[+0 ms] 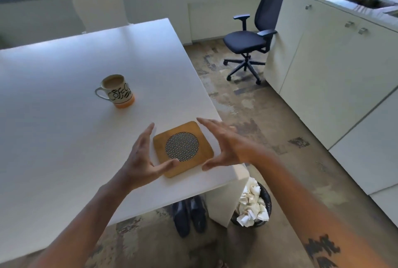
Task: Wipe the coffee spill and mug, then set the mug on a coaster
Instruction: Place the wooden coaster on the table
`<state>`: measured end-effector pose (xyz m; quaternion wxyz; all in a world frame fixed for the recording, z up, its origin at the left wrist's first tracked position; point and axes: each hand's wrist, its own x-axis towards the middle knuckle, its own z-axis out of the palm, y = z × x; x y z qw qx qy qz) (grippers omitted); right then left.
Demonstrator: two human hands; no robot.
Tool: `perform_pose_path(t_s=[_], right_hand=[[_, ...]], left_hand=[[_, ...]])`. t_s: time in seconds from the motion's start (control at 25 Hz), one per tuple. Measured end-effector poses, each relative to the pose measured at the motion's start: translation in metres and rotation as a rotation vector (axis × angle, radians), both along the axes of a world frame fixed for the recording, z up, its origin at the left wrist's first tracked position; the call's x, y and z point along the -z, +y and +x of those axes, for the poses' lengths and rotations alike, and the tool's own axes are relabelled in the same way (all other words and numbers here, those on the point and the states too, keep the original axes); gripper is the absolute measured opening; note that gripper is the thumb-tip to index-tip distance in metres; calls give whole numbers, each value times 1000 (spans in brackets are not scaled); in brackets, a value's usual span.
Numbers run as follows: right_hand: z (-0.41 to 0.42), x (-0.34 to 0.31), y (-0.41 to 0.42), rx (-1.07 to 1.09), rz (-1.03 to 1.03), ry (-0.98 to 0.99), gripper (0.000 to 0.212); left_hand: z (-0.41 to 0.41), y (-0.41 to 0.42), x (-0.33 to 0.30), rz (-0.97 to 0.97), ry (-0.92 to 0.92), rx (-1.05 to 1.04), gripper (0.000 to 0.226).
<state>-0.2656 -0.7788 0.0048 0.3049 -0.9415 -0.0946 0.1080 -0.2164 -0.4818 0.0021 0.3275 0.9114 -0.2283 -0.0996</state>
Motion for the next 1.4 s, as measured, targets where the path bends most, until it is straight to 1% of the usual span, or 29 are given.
perform_pose_path(t_s=[0.08, 0.12, 0.2, 0.28, 0.48, 0.68, 0.88, 1.0, 1.16, 1.4], right_hand=[[18, 2, 6, -91, -78, 85, 153], [26, 3, 7, -112, -102, 109, 158], [39, 3, 7, -133, -141, 126, 162], [48, 2, 7, -156, -182, 124, 164], [51, 4, 5, -185, -227, 39, 160], [42, 8, 2, -153, -112, -48, 154], [39, 13, 20, -88, -54, -127, 152], [47, 2, 53, -72, -47, -186, 152], [63, -16, 117, -45, -17, -235, 150], [100, -34, 257, -64, 19, -281, 147]], left_hand=[[-1, 10, 5, 68, 52, 30, 158], [0, 13, 8, 120, 56, 50, 163], [-1, 16, 12, 202, 31, 85, 166], [-2, 18, 13, 217, 11, 105, 164], [1, 17, 11, 181, 4, 107, 157], [5, 19, 10, 110, -17, 123, 157], [10, 41, 11, 7, -37, 137, 153], [21, 77, 5, -48, -66, 129, 151], [45, 142, -11, -79, -95, 120, 147], [86, 283, -29, -53, -118, 100, 143]])
